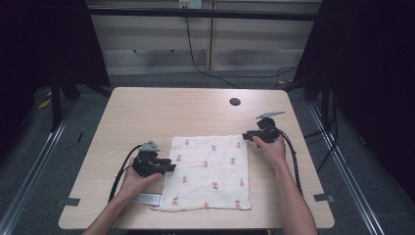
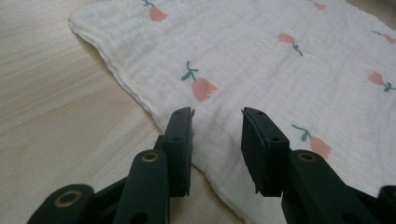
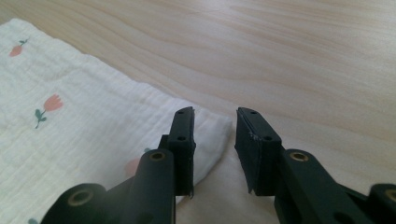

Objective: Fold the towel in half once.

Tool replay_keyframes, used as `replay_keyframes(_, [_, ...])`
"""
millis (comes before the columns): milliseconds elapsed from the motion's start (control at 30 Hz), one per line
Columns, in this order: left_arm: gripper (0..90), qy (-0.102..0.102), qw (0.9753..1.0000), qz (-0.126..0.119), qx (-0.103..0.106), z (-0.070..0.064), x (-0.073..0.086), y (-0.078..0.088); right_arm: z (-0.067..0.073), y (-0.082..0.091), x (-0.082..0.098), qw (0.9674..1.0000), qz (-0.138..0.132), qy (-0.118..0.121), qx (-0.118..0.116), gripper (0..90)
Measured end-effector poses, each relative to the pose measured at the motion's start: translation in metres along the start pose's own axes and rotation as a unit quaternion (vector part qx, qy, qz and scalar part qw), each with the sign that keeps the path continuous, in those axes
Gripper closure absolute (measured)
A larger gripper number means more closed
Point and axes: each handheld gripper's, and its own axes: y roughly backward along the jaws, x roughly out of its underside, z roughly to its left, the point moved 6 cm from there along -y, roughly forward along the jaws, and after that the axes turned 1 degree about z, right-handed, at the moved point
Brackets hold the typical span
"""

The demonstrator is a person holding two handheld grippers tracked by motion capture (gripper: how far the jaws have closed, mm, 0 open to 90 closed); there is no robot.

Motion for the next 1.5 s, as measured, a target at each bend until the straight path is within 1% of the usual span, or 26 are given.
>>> replay_keyframes(67, [63.9,-0.002,1.0000,0.001,0.000,0.000,0.000,0.000,-0.002,-0.002,0.000,1.0000,0.003,-0.005,0.005,68.2])
replay_keyframes(133, [63.4,-0.005,1.0000,0.001,0.001,-0.001,0.000,0.001,-0.002,-0.002,-0.001,1.0000,-0.003,0.002,-0.001,68.3])
replay_keyframes(200, [62.2,-0.004,1.0000,0.001,0.005,-0.001,0.000,0.000,-0.001,-0.004,-0.002,1.0000,0.003,0.004,0.002,69.9])
replay_keyframes(300, [58.2,0.001,0.9999,0.000,0.014,-0.001,0.000,0.000,-0.001,-0.007,-0.002,1.0000,0.003,0.004,-0.003,74.1])
replay_keyframes(367, [55.1,0.006,0.9998,-0.003,0.019,-0.001,0.000,0.000,0.001,-0.009,0.000,0.9999,-0.001,-0.003,-0.010,77.2])
replay_keyframes(433, [52.2,0.007,0.9998,-0.002,0.018,-0.001,-0.002,0.000,0.002,-0.010,0.000,0.9999,-0.005,-0.003,-0.010,84.3])
replay_keyframes(500, [45.5,0.016,0.9997,-0.010,0.018,0.001,-0.007,0.002,0.004,-0.011,0.001,0.9999,-0.005,0.001,-0.012,87.6])
replay_keyframes(567, [44.6,0.025,0.9990,-0.034,0.017,0.005,-0.013,0.008,0.006,-0.012,0.001,0.9999,-0.002,0.007,-0.010,88.5])
replay_keyframes(633, [44.6,0.024,0.9990,-0.037,0.007,0.012,-0.021,0.014,0.007,-0.012,0.000,0.9999,0.002,0.009,-0.006,88.9])
replay_keyframes(667, [44.9,0.025,0.9986,-0.047,0.003,0.016,-0.025,0.017,0.006,-0.012,0.000,0.9999,0.001,0.008,-0.006,88.9])
replay_keyframes(733, [48.5,0.038,0.9977,-0.055,-0.005,0.026,-0.035,0.021,0.007,-0.012,0.000,1.0000,0.001,0.005,-0.007,88.9])
replay_keyframes(767, [50.2,0.038,0.9978,-0.054,-0.008,0.031,-0.040,0.021,0.007,-0.012,0.000,1.0000,0.002,0.006,-0.005,89.0])
replay_keyframes(867, [55.1,0.036,0.9983,-0.041,-0.020,0.045,-0.051,0.014,0.007,-0.012,0.000,1.0000,0.002,0.005,-0.003,89.0])
replay_keyframes(933, [61.6,0.044,0.9984,-0.034,-0.012,0.054,-0.053,0.004,0.007,-0.011,0.000,1.0000,0.002,0.004,-0.003,89.0])
replay_keyframes(1000, [60.9,0.053,0.9981,-0.021,-0.025,0.063,-0.052,-0.007,0.008,-0.011,0.001,1.0000,0.003,0.004,0.000,89.0])
replay_keyframes(1067, [60.3,0.066,0.9973,-0.021,-0.025,0.070,-0.054,-0.014,0.009,-0.011,0.001,1.0000,0.002,0.005,0.003,88.9])
replay_keyframes(1100, [59.4,0.066,0.9973,-0.021,-0.026,0.072,-0.055,-0.016,0.009,-0.011,0.002,1.0000,0.000,0.002,0.001,89.0])
replay_keyframes(1167, [59.4,0.063,0.9972,-0.021,-0.034,0.075,-0.058,-0.021,0.009,-0.010,0.002,1.0000,0.001,-0.002,0.000,89.0])
replay_keyframes(1233, [59.5,0.064,0.9964,-0.016,-0.053,0.078,-0.061,-0.026,0.009,-0.010,0.002,1.0000,0.002,-0.003,0.000,89.0])
replay_keyframes(1267, [60.8,0.060,0.9961,-0.017,-0.062,0.079,-0.062,-0.026,0.009,-0.010,0.002,1.0000,0.001,-0.004,-0.002,89.0])
replay_keyframes(1300, [62.1,0.072,0.9953,-0.029,-0.059,0.079,-0.064,-0.027,0.009,-0.010,0.002,1.0000,0.001,-0.003,-0.001,89.0])
replay_keyframes(1333, [62.1,0.072,0.9955,-0.027,-0.056,0.079,-0.065,-0.029,0.009,-0.010,0.002,1.0000,0.002,-0.003,-0.001,89.0])
replay_keyframes(1367, [62.0,0.060,0.9963,-0.016,-0.060,0.079,-0.065,-0.031,0.009,-0.011,0.002,1.0000,0.000,-0.003,-0.002,89.0])
replay_keyframes(1400, [62.0,0.058,0.9965,-0.009,-0.059,0.079,-0.065,-0.034,0.008,-0.011,0.002,1.0000,0.000,-0.002,-0.001,89.0])
replay_keyframes(1467, [62.0,0.058,0.9967,-0.009,-0.057,0.081,-0.064,-0.036,0.008,-0.011,0.002,1.0000,0.000,-0.002,-0.002,89.0])
replay_keyframes(1500, [61.9,0.060,0.9963,-0.011,-0.060,0.081,-0.064,-0.038,0.009,-0.011,0.002,1.0000,0.000,-0.001,-0.001,89.0])
